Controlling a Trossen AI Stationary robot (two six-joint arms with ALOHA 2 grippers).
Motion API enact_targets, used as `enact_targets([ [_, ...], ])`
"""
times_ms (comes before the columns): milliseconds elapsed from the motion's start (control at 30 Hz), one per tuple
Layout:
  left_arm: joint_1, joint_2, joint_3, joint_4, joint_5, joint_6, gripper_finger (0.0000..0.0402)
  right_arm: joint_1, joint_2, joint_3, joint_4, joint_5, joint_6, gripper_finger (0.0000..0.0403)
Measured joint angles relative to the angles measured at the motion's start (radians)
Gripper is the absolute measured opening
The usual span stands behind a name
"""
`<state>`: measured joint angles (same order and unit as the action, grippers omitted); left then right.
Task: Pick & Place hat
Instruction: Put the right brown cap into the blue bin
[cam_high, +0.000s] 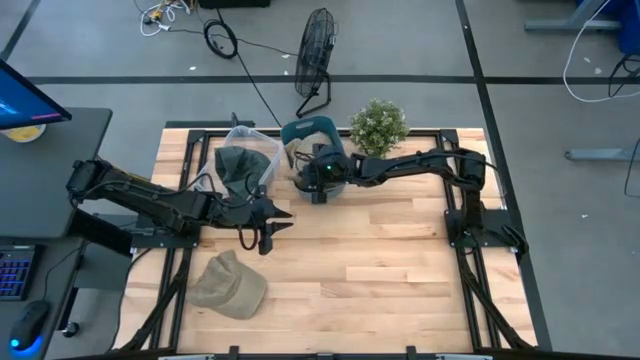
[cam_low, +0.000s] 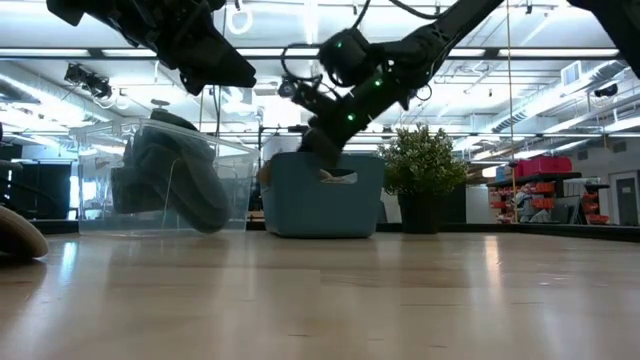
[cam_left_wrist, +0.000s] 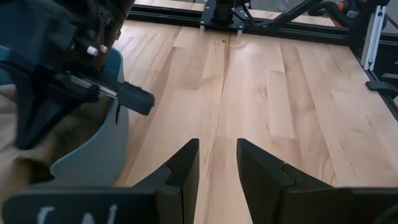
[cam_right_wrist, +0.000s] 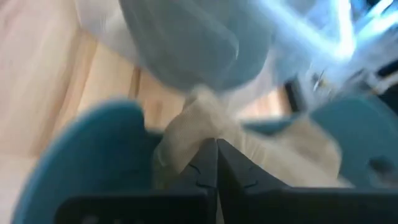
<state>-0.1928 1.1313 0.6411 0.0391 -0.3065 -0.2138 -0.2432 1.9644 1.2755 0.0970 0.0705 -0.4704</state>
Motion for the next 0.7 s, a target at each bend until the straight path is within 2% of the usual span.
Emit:
enact_targets([
  [133,0.000,0.000,0.000,-0.002,0.000,0.000,0.0110,0.000,-0.009,0.000,-0.124,0.053,0.071,0.0002],
  [300,0.000,0.000,0.000,-0.008,0.000,0.000,0.0110,0.003,-0.014,0.003,-0.223,0.112,0.075,0.0001],
  [533,0.000,0.000,0.000,-0.007,0.000,-0.003,0.0110,0.015,-0.035,-0.001,-0.240,0.134,0.087,0.0002],
  [700,-0.006,0.000,0.039,-0.023,0.000,-0.042,0.0110,0.032,-0.107,-0.003,-0.232,0.131,0.070,0.0024],
])
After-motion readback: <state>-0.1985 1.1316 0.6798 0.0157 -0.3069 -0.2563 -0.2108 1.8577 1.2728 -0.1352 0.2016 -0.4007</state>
